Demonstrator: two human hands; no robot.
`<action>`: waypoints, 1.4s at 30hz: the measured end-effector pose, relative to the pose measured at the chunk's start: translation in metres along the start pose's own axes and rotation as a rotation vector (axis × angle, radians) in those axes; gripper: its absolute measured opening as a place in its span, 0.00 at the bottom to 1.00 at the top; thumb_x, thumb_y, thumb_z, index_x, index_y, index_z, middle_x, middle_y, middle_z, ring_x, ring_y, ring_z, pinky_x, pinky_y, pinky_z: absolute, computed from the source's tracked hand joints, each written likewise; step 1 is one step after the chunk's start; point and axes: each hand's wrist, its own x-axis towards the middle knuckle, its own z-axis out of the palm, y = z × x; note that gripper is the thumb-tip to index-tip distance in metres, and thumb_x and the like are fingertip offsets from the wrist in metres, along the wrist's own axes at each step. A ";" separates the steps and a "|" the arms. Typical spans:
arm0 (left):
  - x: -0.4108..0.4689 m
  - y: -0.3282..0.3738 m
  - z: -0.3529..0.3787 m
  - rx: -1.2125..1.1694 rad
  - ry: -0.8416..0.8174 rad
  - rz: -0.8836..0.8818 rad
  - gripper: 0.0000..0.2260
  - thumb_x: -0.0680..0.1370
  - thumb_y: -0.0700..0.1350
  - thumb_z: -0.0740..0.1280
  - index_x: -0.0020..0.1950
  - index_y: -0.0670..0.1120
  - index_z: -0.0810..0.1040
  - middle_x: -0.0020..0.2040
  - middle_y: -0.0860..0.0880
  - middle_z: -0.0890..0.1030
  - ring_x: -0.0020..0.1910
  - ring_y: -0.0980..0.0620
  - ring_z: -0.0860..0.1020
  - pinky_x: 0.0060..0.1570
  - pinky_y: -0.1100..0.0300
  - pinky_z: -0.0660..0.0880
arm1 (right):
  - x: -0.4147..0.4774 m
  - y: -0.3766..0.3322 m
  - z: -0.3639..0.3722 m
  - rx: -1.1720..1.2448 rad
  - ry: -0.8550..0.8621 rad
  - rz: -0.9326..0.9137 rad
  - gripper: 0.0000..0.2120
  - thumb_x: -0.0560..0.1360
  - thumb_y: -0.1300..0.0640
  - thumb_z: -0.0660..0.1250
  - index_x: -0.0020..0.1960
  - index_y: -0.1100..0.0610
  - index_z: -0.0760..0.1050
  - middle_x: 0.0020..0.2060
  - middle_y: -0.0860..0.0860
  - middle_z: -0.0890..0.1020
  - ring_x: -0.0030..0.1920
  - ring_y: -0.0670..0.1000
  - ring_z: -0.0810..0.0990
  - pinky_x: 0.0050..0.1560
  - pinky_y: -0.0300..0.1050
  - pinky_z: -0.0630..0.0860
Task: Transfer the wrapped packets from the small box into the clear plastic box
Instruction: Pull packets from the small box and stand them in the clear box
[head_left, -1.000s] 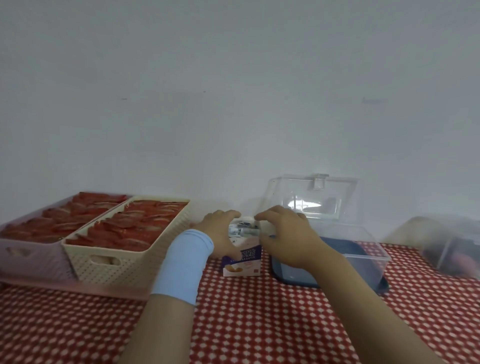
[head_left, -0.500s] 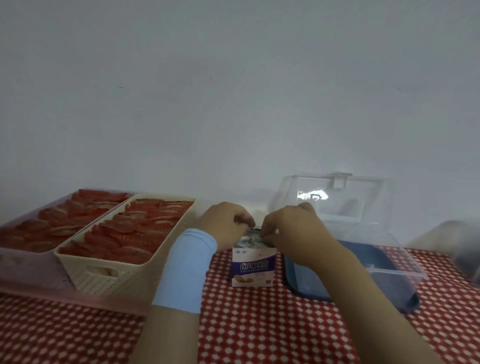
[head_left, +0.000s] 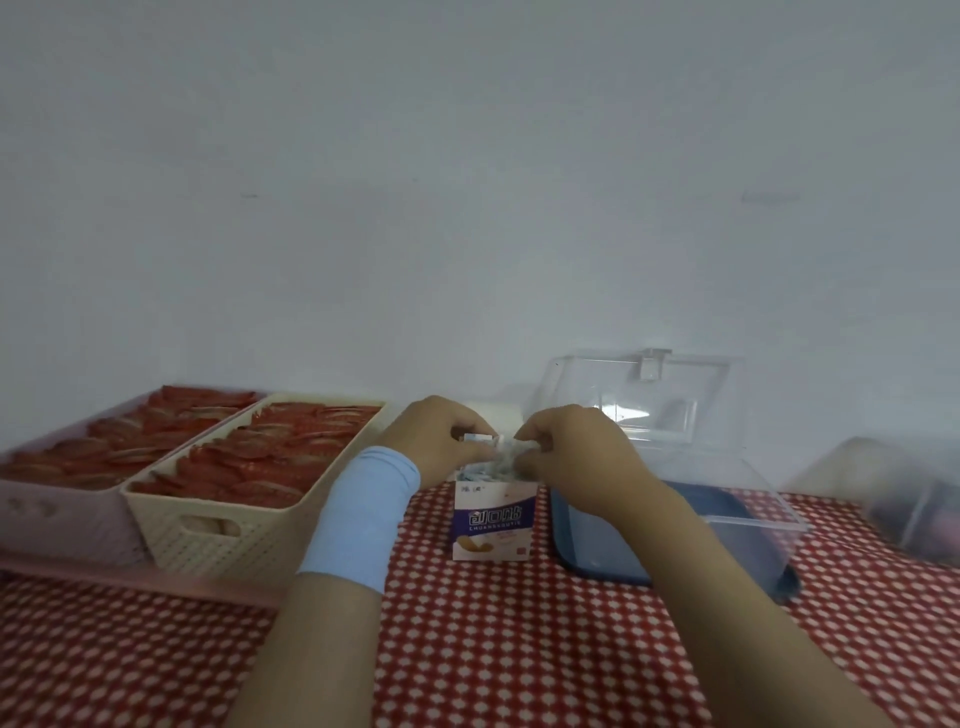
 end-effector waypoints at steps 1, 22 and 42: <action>-0.001 0.001 0.000 -0.014 0.000 0.000 0.05 0.76 0.51 0.72 0.49 0.53 0.87 0.44 0.57 0.84 0.43 0.60 0.80 0.42 0.67 0.72 | 0.000 0.001 0.000 -0.004 0.020 0.010 0.10 0.74 0.51 0.73 0.55 0.50 0.83 0.36 0.40 0.77 0.38 0.43 0.75 0.36 0.35 0.69; 0.004 0.012 0.000 0.208 -0.077 -0.080 0.15 0.78 0.52 0.70 0.63 0.50 0.81 0.60 0.53 0.81 0.50 0.57 0.74 0.51 0.63 0.68 | 0.005 0.020 -0.022 0.525 0.137 0.065 0.10 0.73 0.67 0.72 0.47 0.53 0.84 0.39 0.52 0.85 0.33 0.42 0.84 0.37 0.41 0.80; -0.009 0.035 -0.007 -1.084 -0.239 -0.056 0.10 0.84 0.44 0.59 0.52 0.39 0.77 0.55 0.37 0.83 0.53 0.42 0.84 0.49 0.53 0.82 | 0.005 0.006 -0.025 1.205 0.004 0.049 0.08 0.71 0.62 0.76 0.49 0.54 0.85 0.38 0.52 0.83 0.41 0.51 0.80 0.48 0.48 0.71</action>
